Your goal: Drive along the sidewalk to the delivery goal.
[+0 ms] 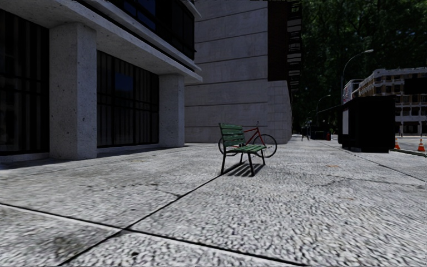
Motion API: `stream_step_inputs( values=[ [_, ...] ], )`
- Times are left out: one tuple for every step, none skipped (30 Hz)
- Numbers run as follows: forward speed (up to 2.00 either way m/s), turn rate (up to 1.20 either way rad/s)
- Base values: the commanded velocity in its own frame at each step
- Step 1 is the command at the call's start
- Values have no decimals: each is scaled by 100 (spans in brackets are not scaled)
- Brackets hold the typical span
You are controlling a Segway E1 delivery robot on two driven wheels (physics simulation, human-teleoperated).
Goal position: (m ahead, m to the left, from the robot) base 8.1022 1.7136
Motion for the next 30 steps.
stream_step_inputs(
  values=[
    [160, 66],
    [159, 66],
    [158, 66],
    [155, 66],
    [155, 66],
    [151, 66],
    [146, 66],
    [140, 61],
    [140, 61],
    [137, 59],
    [136, 58],
    [135, 58],
    [135, 58],
    [135, 58],
    [132, 58],
    [131, 58],
    [131, 58],
    [131, 58],
    [131, 58],
    [131, 57],
    [131, 51],
    [131, 48],
    [131, 48],
    [131, 4],
    [131, 0],
    [131, 0],
    [131, 0],
    [131, 0],
    [131, 0],
    [131, 0]
  ],
)
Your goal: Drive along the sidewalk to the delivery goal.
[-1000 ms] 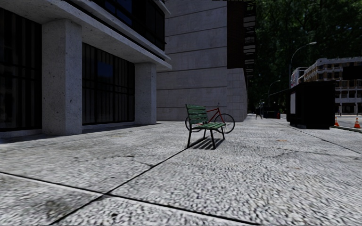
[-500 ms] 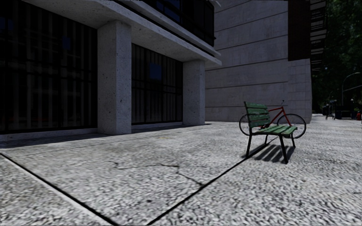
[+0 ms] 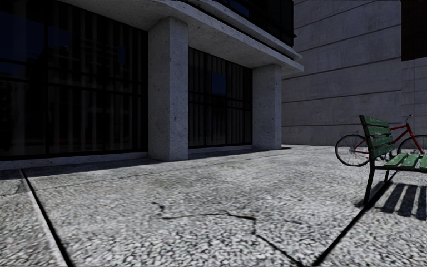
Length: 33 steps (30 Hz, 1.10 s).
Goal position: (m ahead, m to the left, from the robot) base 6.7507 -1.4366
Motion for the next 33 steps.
stream_step_inputs(
  values=[
    [131, 0],
    [131, 0],
    [131, 0],
    [131, 0],
    [131, 0],
    [131, 0],
    [131, 0],
    [131, 0],
    [131, 0],
    [133, 0],
    [200, 0],
    [200, 0],
    [200, 0],
    [200, 0],
    [200, 0],
    [200, 0],
    [200, 0],
    [200, 0],
    [200, 0],
    [200, 0],
    [200, 0],
    [200, 0],
    [200, 0],
    [200, 0],
    [200, 0],
    [200, 0],
    [200, 0],
    [200, 0],
    [200, 0],
    [200, 0],
    [200, 0],
    [200, 0],
    [200, 0]
  ],
)
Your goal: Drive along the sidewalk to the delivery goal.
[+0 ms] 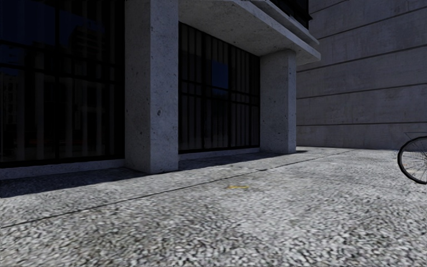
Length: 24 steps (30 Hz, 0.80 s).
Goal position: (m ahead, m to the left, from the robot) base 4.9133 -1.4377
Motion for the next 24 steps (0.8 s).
stream_step_inputs(
  values=[
    [200, 0],
    [200, 0],
    [200, 0],
    [200, 0],
    [200, -14],
    [200, -29],
    [200, -39],
    [200, -39],
    [199, -54],
    [187, -59],
    [180, -60],
    [179, -60],
    [178, -60],
    [178, -60],
    [170, -60],
    [160, -60],
    [155, -60],
    [154, -60],
    [154, -60],
    [153, -60],
    [153, -60],
    [153, -60],
    [153, -56],
    [153, -56]
  ],
)
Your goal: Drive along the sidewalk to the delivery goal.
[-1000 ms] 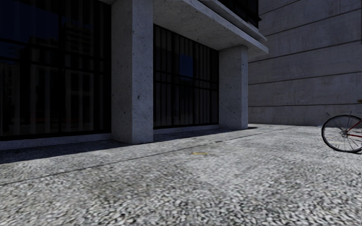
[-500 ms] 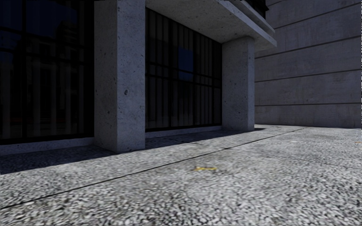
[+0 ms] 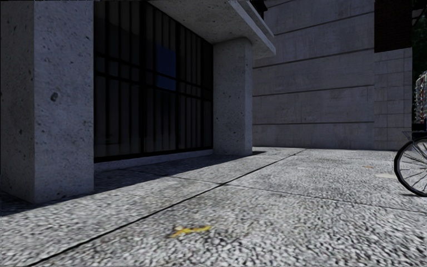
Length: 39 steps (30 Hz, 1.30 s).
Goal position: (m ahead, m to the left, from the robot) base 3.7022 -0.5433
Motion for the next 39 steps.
stream_step_inputs(
  values=[
    [153, -54],
    [153, -50],
    [153, -46],
    [153, -46],
    [153, -45],
    [153, -43],
    [153, -38],
    [153, -28],
    [153, -28],
    [153, -24],
    [153, -17],
    [153, -12],
    [153, -4],
    [153, 0],
    [153, 0],
    [153, 0],
    [153, 0],
    [153, 0],
    [153, 0],
    [153, 0],
    [153, 0],
    [153, 0],
    [153, -11],
    [153, -11],
    [153, -28],
    [153, -35],
    [151, -36],
    [149, -32],
    [149, -32],
    [148, -24],
    [148, -20],
    [148, -12],
    [154, -6],
    [154, -6],
    [200, -5],
    [200, -4],
    [200, -4],
    [200, -4],
    [200, -4]
  ],
)
